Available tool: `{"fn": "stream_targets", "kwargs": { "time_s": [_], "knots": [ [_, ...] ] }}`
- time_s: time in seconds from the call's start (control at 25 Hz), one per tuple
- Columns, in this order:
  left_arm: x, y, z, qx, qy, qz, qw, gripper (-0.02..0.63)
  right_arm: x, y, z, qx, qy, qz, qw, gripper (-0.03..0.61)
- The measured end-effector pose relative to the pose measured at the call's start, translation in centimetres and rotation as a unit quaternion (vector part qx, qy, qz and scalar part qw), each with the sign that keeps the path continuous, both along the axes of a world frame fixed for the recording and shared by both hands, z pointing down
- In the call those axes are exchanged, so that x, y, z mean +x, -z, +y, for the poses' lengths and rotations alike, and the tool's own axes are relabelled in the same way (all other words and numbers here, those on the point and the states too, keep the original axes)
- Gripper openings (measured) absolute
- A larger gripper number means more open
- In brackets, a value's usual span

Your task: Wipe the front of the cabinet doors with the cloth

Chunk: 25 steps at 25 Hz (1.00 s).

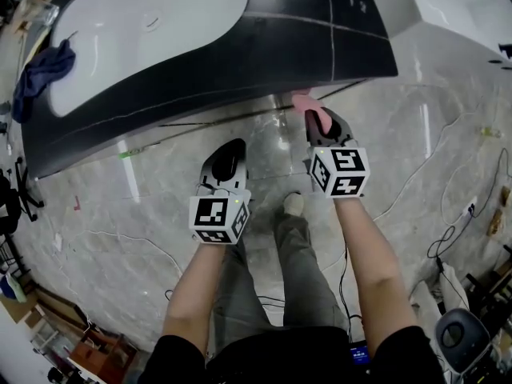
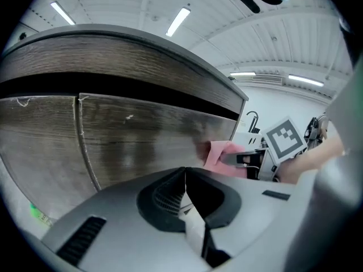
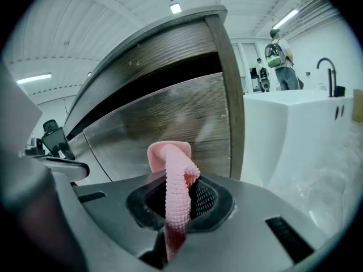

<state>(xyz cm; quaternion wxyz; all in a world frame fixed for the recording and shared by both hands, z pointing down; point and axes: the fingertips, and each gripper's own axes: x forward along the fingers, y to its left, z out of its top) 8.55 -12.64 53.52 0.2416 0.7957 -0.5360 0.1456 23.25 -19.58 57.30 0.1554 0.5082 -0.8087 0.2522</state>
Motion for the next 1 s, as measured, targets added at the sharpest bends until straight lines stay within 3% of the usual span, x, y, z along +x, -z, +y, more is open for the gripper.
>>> {"fn": "stream_targets", "kwargs": {
  "time_s": [0.32,0.52,0.72,1.0],
  "knots": [
    [3.8,-0.2,-0.5,0.0,-0.021,0.007,0.9998,0.009,4.7,-0.4,0.2,-0.006,-0.041,0.001,0.999,0.041],
    [4.8,-0.3,-0.1,-0.001,-0.032,0.012,0.9994,0.009,5.3,-0.2,1.5,-0.006,-0.045,-0.002,0.999,0.041],
    [3.2,-0.4,0.4,-0.003,-0.027,0.009,0.9996,0.009,3.2,-0.6,3.1,-0.013,-0.029,-0.008,0.999,0.041],
    [-1.3,-0.9,1.2,-0.006,-0.005,-0.001,1.0,0.009,-3.0,-1.4,4.8,-0.027,0.016,-0.018,0.999,0.041]
  ]
}}
